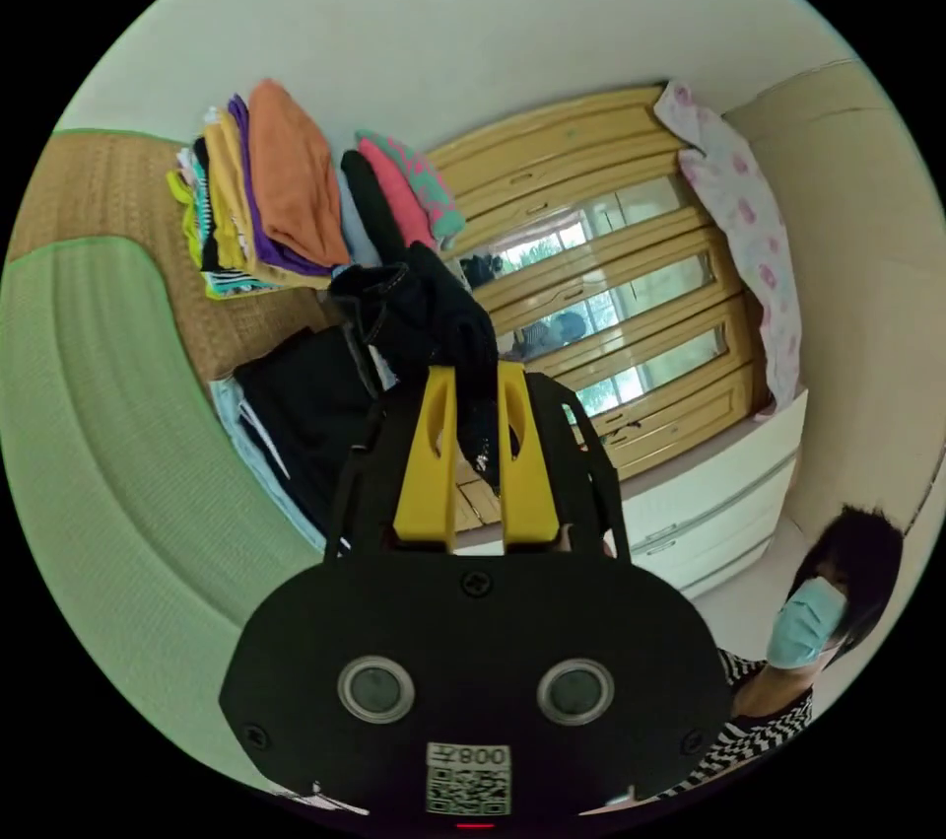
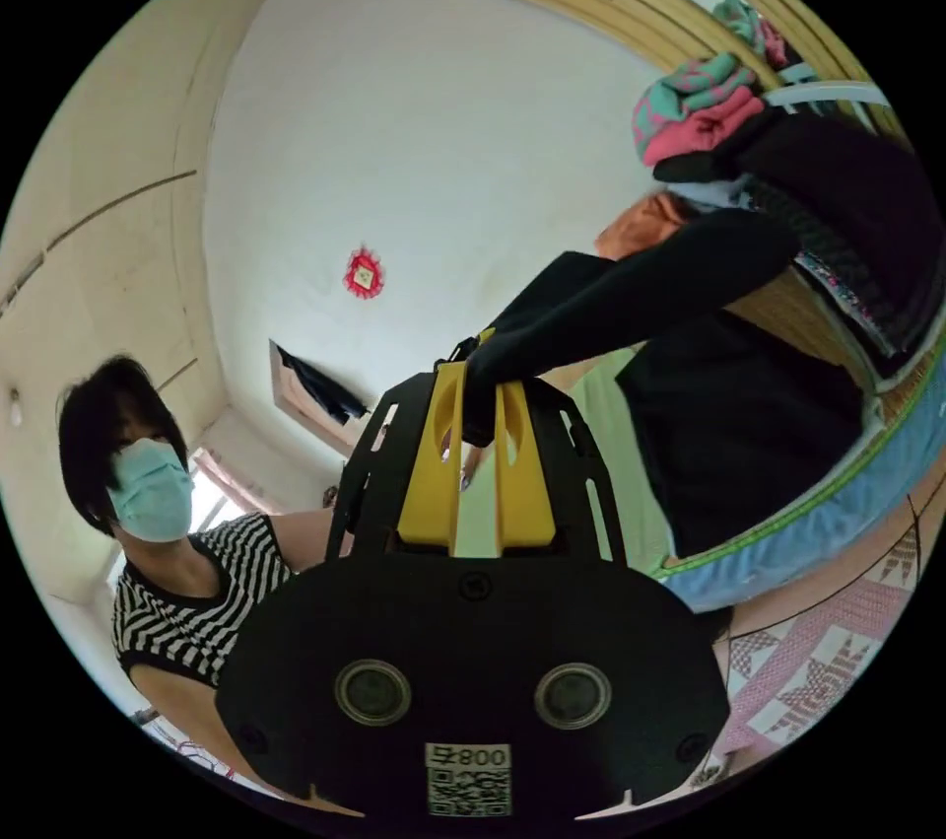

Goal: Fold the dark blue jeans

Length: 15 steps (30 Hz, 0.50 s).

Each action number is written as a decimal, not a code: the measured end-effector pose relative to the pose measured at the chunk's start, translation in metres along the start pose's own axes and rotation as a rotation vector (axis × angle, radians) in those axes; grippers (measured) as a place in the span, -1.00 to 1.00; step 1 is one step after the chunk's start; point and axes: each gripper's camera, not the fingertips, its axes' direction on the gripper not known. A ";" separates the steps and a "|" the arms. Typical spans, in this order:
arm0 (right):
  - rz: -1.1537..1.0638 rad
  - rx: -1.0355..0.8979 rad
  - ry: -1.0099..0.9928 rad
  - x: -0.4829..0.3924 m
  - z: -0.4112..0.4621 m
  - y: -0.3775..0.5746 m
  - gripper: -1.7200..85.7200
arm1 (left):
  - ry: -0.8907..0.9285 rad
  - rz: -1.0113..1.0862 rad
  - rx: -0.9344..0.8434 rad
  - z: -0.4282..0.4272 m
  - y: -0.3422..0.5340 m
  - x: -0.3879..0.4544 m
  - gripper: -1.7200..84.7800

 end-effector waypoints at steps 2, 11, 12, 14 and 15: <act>0.065 0.011 0.074 0.057 -0.019 0.015 -0.89 | -0.058 0.006 -0.094 0.051 -0.027 0.003 -0.79; 0.350 -0.109 0.172 0.237 0.001 0.094 -0.85 | -0.245 -0.120 -0.267 0.139 -0.074 0.016 -0.81; 0.345 -0.108 0.174 0.239 -0.001 0.094 -0.85 | -0.249 -0.107 -0.274 0.143 -0.077 0.023 -0.81; 0.322 -0.119 0.200 0.243 -0.007 0.091 -0.84 | -0.281 -0.061 -0.293 0.156 -0.090 0.052 -0.80; 0.317 -0.123 0.214 0.243 -0.008 0.090 -0.84 | -0.286 -0.054 -0.293 0.159 -0.093 0.059 -0.79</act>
